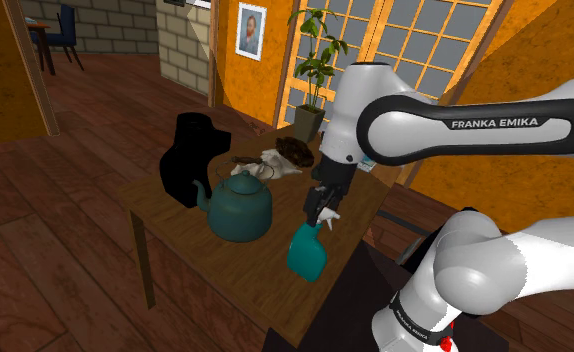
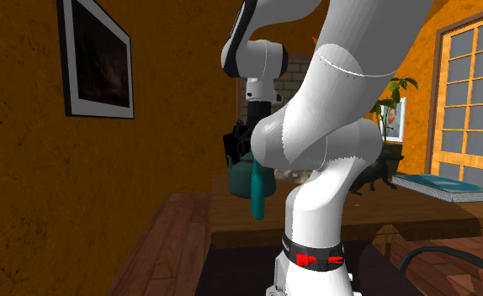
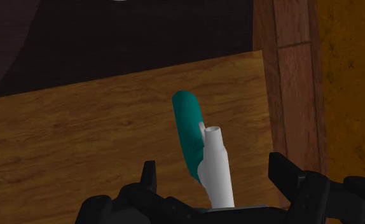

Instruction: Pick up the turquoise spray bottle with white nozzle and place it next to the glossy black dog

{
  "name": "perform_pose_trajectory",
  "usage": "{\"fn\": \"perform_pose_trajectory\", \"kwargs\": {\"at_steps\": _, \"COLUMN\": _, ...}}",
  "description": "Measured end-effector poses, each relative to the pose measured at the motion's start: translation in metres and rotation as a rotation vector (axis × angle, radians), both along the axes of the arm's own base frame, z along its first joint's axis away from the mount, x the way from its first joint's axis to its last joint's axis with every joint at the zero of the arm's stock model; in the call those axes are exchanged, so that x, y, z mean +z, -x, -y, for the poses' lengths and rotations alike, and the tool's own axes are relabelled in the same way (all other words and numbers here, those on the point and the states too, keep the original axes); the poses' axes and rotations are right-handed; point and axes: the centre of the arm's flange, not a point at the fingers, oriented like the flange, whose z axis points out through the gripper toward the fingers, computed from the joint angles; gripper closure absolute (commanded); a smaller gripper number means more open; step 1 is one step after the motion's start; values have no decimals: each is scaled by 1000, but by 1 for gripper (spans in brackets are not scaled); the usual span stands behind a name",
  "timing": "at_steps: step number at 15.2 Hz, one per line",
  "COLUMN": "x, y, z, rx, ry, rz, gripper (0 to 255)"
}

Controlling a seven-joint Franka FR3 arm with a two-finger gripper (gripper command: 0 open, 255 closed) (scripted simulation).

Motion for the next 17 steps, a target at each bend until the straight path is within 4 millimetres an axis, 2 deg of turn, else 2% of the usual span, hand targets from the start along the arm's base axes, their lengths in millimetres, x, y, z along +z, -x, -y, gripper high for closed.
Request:
{"fn": "perform_pose_trajectory", "kwargs": {"at_steps": 4, "x": -1, "y": 0, "z": -1, "rx": 0, "ry": 0, "rz": 0, "gripper": 0}}
{"fn": "perform_pose_trajectory", "kwargs": {"at_steps": 5, "x": -1, "y": 0, "z": -1, "rx": 0, "ry": 0, "rz": 0, "gripper": 255}}
{"fn": "perform_pose_trajectory", "kwargs": {"at_steps": 15, "x": -1, "y": 0, "z": -1, "rx": 0, "ry": 0, "rz": 1, "gripper": 255}}
{"fn": "perform_pose_trajectory", "kwargs": {"at_steps": 17, "x": 6, "y": 0, "z": -1, "rx": 0, "ry": 0, "rz": 0, "gripper": 255}}
